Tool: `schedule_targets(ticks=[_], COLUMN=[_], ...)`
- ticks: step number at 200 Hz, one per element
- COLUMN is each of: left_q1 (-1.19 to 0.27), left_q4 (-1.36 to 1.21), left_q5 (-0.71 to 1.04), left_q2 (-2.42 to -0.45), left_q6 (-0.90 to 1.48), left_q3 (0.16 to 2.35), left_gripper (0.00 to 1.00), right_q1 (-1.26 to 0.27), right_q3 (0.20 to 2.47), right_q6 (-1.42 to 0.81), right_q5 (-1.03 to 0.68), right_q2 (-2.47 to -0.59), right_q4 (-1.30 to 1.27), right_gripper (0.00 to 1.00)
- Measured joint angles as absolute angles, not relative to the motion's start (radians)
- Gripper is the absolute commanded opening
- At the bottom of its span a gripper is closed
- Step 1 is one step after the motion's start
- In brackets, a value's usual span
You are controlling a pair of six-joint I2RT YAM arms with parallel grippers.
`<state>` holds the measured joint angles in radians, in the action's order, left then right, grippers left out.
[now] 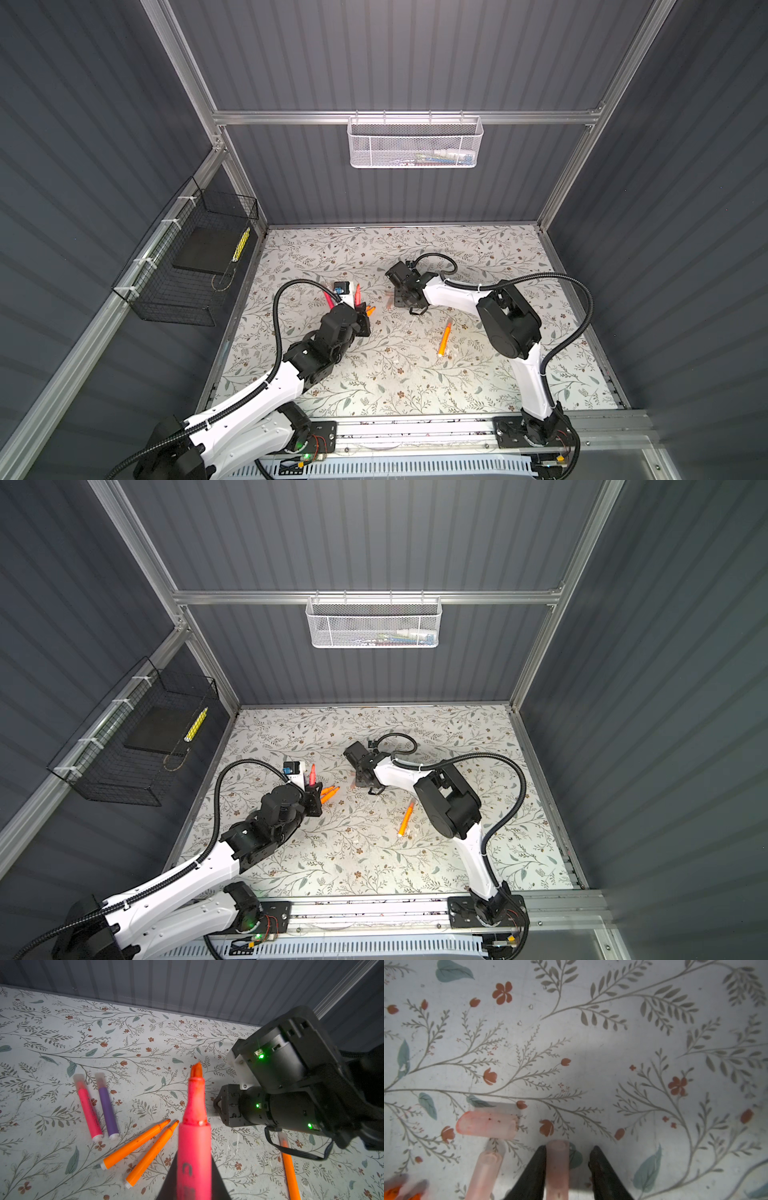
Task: Insert the pens into the pen caps
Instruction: 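Lower the right gripper and close on a pink cap, then lift the pink cap and bring it toward the pink marker tip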
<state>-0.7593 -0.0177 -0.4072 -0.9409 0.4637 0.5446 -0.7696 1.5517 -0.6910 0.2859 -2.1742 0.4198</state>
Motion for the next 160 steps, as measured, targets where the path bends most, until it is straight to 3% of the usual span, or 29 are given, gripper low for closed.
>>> schedule_targets(ticks=[61, 119, 160], left_q1=[-0.759, -0.759, -0.759], left_q4=[-0.018, -0.023, -0.024], left_q5=[-0.400, -0.399, -0.380], left_q2=[-0.941, -0.941, -0.941], left_q6=[0.463, 0.463, 0.462], left_q3=[0.545, 0.545, 0.545], left_gripper=[0.00, 0.00, 0.00], right_q1=[-0.772, -0.772, -0.772], right_q3=[1.572, 1.574, 1.560], right_q6=[-0.693, -0.701, -0.712], right_q5=[0.288, 0.284, 0.281], right_q2=[-2.188, -2.189, -2.183], right_q4=[0.427, 0.426, 0.397], right_gripper=[0.32, 0.14, 0.10])
